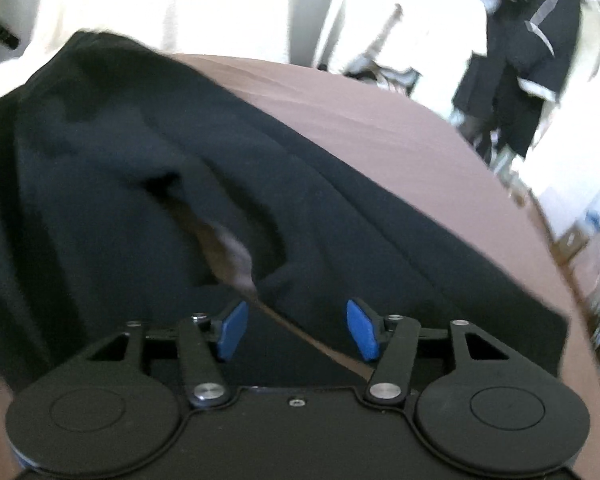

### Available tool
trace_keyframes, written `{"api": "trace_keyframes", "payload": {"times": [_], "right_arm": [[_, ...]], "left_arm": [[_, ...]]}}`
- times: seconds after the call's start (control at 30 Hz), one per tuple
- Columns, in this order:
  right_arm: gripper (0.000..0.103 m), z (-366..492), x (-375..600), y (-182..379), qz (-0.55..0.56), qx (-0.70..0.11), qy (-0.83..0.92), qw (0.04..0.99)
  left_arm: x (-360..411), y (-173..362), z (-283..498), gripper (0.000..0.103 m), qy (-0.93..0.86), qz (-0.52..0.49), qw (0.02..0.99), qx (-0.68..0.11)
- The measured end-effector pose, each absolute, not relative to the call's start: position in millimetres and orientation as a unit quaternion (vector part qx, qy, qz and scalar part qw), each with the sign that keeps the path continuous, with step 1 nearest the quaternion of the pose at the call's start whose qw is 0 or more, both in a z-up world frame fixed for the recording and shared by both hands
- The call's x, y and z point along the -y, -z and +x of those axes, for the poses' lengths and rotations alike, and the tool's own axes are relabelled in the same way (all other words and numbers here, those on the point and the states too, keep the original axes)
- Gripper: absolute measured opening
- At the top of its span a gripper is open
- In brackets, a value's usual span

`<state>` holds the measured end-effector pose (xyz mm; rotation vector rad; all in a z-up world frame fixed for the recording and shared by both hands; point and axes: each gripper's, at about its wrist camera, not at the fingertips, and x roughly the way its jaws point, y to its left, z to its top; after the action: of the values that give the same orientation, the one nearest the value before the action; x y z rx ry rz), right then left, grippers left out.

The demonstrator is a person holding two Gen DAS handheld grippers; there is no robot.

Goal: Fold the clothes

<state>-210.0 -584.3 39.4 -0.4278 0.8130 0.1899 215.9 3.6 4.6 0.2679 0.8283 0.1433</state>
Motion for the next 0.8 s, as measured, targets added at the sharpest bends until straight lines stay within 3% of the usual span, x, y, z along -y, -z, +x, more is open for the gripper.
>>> {"api": "trace_keyframes", "payload": {"times": [0.1,0.23,0.37,0.43,0.5,0.6,0.8], "right_arm": [[0.063,-229.0,577.7,-44.7,-0.266,-0.375,-0.096,0.883],[0.063,-256.3,589.6,-69.8,-0.220,-0.398,-0.128,0.882],[0.073,-282.9,601.7,-93.7,-0.190,-0.411,-0.131,0.882],[0.080,-291.2,602.1,-95.4,-0.203,-0.417,-0.120,0.878],[0.081,-295.7,601.7,-94.2,-0.223,-0.425,-0.108,0.871],[0.081,-303.2,601.0,-88.2,-0.256,-0.431,-0.105,0.859],[0.081,-318.0,602.4,-79.8,-0.280,-0.445,-0.118,0.842]], "left_arm": [[-16.9,-6.3,200.3,0.085,-0.070,0.084,0.899,-0.424],[-34.6,-8.5,179.6,0.085,-0.071,0.022,0.888,-0.454],[-37.6,-1.4,164.8,0.101,-0.047,-0.013,0.876,-0.479],[-34.1,5.4,159.3,0.101,-0.027,-0.022,0.870,-0.491],[-30.6,12.2,153.9,0.101,-0.007,-0.030,0.864,-0.502],[-12.0,21.9,150.4,0.092,0.026,-0.014,0.859,-0.511],[10.9,27.9,149.5,0.092,0.009,0.015,0.859,-0.512]]}}
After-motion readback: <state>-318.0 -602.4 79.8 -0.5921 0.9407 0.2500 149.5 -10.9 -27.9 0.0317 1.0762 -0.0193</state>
